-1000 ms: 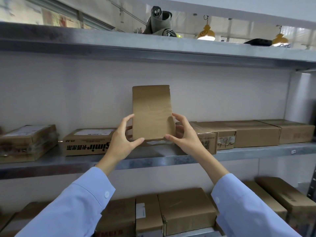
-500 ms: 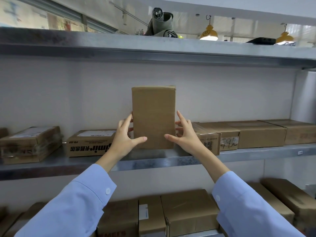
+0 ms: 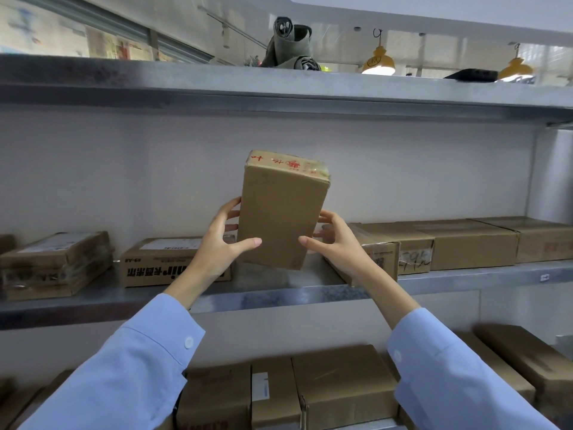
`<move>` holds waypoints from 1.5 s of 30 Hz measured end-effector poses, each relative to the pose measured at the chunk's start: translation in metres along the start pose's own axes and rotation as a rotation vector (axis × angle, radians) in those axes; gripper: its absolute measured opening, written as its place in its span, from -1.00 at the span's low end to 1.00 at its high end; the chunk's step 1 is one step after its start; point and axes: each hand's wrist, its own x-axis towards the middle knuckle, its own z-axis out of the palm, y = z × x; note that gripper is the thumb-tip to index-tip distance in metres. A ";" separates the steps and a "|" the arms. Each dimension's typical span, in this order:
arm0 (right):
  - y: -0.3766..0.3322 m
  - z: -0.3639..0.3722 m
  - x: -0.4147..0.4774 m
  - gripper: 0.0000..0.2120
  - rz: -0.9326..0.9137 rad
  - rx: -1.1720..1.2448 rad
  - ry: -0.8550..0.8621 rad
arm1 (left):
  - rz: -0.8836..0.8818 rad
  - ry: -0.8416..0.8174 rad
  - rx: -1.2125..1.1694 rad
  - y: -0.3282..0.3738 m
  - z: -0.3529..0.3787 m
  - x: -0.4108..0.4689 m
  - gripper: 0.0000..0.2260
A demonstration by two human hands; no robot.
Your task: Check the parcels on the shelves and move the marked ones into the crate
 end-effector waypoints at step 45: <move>-0.015 0.004 -0.014 -0.08 -0.159 0.105 -0.023 | 0.037 0.018 -0.096 0.010 0.002 -0.015 -0.25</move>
